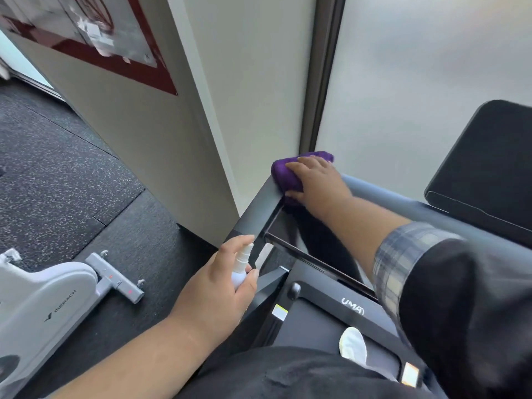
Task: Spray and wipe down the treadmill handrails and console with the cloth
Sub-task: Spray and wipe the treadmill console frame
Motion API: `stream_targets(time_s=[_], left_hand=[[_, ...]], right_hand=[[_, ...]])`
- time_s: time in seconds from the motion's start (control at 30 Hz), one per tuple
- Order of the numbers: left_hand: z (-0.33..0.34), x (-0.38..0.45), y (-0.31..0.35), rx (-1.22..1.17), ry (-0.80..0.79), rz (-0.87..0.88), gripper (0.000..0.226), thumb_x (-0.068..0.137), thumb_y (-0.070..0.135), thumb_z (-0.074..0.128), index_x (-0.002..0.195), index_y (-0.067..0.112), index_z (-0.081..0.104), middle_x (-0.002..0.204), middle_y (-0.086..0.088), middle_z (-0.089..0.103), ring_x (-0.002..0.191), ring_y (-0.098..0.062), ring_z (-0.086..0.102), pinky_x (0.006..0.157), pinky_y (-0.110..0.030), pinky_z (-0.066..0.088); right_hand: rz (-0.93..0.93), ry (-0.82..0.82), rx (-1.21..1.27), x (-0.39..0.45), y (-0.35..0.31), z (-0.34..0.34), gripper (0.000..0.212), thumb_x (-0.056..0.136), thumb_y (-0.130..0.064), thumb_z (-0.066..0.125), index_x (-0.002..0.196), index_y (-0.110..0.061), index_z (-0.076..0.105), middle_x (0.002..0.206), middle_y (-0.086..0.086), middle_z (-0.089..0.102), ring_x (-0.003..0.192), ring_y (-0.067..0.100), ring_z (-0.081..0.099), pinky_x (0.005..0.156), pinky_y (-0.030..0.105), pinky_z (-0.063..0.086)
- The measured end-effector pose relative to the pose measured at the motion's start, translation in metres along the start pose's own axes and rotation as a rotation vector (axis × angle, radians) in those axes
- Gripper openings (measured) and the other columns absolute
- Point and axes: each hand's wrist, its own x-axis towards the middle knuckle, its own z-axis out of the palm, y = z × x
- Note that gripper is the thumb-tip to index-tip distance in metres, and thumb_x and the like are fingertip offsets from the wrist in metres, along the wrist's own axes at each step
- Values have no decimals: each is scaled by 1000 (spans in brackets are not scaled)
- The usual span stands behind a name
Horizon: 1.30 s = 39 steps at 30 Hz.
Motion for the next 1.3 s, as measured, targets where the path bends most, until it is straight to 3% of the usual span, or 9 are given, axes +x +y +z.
stream_targets(time_s=[0.13,0.27,0.33,0.43,0.6,0.7,0.83,1.17,1.3], left_hand=[[-2,-2,5,0,-12,28,54,83,47,54,128,61,29,106,18,62,87,-3,58,67,-5,35],[-2,1,11,13,-7,71,56,84,40,59,128,58,29,106,17,60,89,8,54,70,1,36],[-1,4,14,15,-21,69,56,85,40,59,126,61,28,107,17,61,90,8,55,67,-1,37],[2,5,21,9,-57,95,53,85,45,56,127,62,27,105,16,62,88,-4,59,66,-8,37],[12,8,40,-25,-92,183,52,84,48,55,127,62,29,97,23,58,86,-1,58,69,-24,40],[25,11,53,-55,-142,247,52,85,45,56,126,62,31,90,27,57,89,8,56,65,-22,39],[42,17,81,-80,-244,359,52,85,43,55,128,61,30,95,21,59,81,-5,58,69,-28,43],[99,31,150,-42,-415,514,57,89,32,61,128,59,29,101,11,61,68,-13,60,72,-37,52],[133,31,194,-35,-441,564,59,90,30,62,126,62,28,95,14,61,75,-9,59,71,-27,47]], right_hand=[[-189,-29,158,-43,-50,21,67,86,-46,73,145,-26,50,152,4,45,145,29,31,121,42,21],[-413,-106,143,-66,-60,26,63,88,-45,71,145,-24,50,151,4,46,145,28,32,119,46,28],[-323,-85,81,-55,-44,16,65,88,-43,71,146,-26,48,153,1,45,145,25,33,118,42,28],[15,-20,72,-48,-13,-7,66,90,-40,69,149,-28,42,152,0,44,143,24,33,117,40,27],[271,169,367,-101,-8,-33,63,87,-44,71,144,-28,48,137,0,57,127,23,47,109,40,38],[359,234,505,-147,-11,-45,57,85,-49,68,138,-34,53,126,-8,62,116,14,54,104,36,43],[457,273,551,-206,7,-62,48,83,-52,63,129,-42,54,113,-19,63,105,3,55,96,33,47],[614,461,489,-298,76,-92,46,83,-56,63,127,-50,49,108,-26,61,105,-1,53,94,27,46],[675,506,395,-340,119,-115,49,84,-59,62,129,-42,55,109,-16,65,104,9,56,96,35,46]])
